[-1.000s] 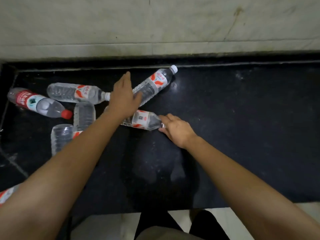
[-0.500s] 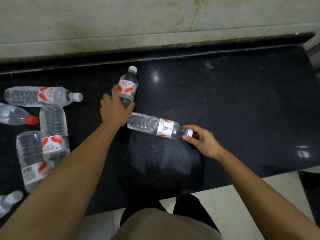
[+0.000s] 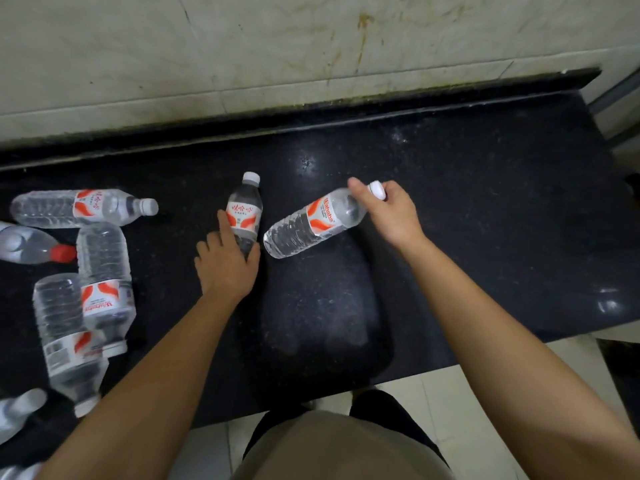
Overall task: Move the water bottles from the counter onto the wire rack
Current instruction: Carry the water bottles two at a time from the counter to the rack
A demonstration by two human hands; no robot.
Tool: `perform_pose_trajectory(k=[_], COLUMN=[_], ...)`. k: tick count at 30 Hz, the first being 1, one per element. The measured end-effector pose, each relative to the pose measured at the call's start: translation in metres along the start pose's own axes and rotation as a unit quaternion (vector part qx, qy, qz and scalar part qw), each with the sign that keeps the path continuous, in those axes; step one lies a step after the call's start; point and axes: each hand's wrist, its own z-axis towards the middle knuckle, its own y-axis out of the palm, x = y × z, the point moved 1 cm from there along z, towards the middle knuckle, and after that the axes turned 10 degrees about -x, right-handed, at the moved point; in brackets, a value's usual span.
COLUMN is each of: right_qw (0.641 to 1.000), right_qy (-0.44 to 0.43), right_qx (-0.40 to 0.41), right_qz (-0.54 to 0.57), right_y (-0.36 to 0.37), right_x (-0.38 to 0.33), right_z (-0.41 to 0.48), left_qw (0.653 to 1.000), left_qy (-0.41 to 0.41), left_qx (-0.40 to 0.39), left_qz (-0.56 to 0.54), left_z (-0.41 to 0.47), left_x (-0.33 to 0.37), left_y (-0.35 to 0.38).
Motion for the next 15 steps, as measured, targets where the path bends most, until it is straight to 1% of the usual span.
perform_pose_trajectory(k=[2,5,8,10,12,14,15], right_qw=[0.999,0.983,0.97,0.969,0.975,0.986,0.988], right_qy=[-0.012,-0.026,-0.049,-0.054,-0.069,-0.105,-0.129], right_qx=[-0.037,-0.099,-0.129,-0.137,-0.122,-0.09,-0.083], right_qz=[0.034,0.153,0.2,0.199,0.171,0.095,0.03], right_y=[0.013,0.029,0.038,0.039,0.04,0.037,0.035], right_x=[-0.002,-0.001,0.0,-0.001,-0.005,-0.017,-0.025], right_z=[0.0,-0.005,-0.008,-0.013,-0.018,-0.026,-0.028], left_qw=[1.0,0.997,0.991,0.985,0.98,0.974,0.969], left_qy=[-0.005,-0.016,-0.048,-0.061,-0.065,-0.07,-0.077], left_qx=[-0.013,-0.027,-0.048,-0.053,-0.056,-0.057,-0.058], left_qz=[-0.016,-0.069,-0.118,-0.153,-0.182,-0.21,-0.229], left_z=[-0.008,-0.016,-0.019,-0.021,-0.023,-0.025,-0.026], left_x=[-0.004,-0.007,-0.006,-0.004,-0.004,-0.003,-0.003], left_y=[0.0,-0.002,-0.006,-0.007,-0.006,-0.006,-0.007])
